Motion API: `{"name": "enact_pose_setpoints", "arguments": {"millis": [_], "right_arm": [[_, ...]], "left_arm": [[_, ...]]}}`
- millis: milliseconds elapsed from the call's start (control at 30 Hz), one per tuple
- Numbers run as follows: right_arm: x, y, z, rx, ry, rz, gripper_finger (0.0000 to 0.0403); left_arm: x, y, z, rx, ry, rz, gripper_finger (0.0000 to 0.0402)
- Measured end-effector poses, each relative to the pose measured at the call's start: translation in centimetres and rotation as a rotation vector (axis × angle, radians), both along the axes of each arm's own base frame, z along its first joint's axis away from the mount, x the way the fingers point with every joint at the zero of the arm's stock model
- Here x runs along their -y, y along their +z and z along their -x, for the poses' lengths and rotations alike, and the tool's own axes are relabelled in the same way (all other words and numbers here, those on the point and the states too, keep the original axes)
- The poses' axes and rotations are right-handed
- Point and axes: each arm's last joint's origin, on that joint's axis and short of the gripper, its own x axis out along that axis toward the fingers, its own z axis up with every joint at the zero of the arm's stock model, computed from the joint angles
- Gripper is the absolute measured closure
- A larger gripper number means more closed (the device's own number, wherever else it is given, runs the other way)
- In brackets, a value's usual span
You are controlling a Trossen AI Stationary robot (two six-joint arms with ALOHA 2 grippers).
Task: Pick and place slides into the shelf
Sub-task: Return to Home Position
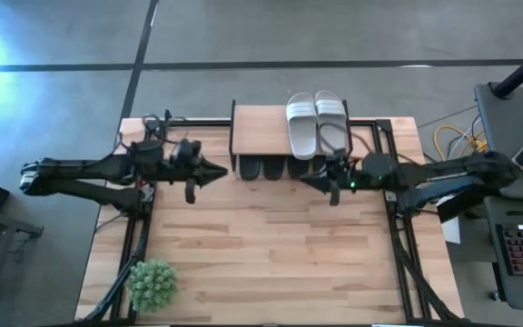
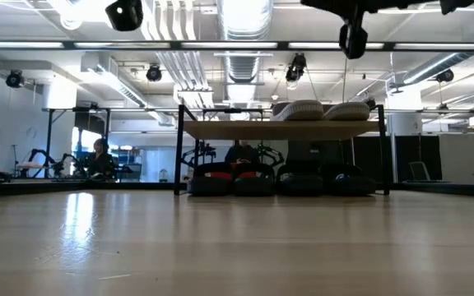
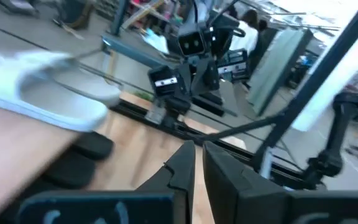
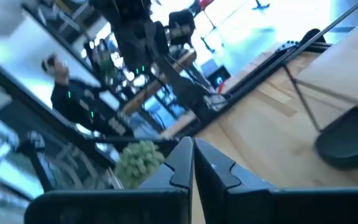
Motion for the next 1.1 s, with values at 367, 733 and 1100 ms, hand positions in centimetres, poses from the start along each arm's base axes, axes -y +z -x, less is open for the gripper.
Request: {"name": "enact_pose_setpoints", "arguments": {"millis": [367, 733, 1100], "right_arm": [[2.2, 2.2, 10.4, -0.098, -0.035, 0.125, 0.0394], [2.2, -4.3, 14.4, -0.181, -0.190, 0.107, 0.0394], [2.4, -9.7, 14.6, -0.181, -0.307, -0.104, 0.0394]], "left_arm": [[-0.7, 0.7, 7.4, 0.060, 0.277, 0.102, 0.0385], [-0.6, -6.1, 8.7, -0.018, 0.282, 0.100, 0.0385], [-0.5, -11.9, 9.8, 0.046, 0.281, 0.152, 0.0385]]}}
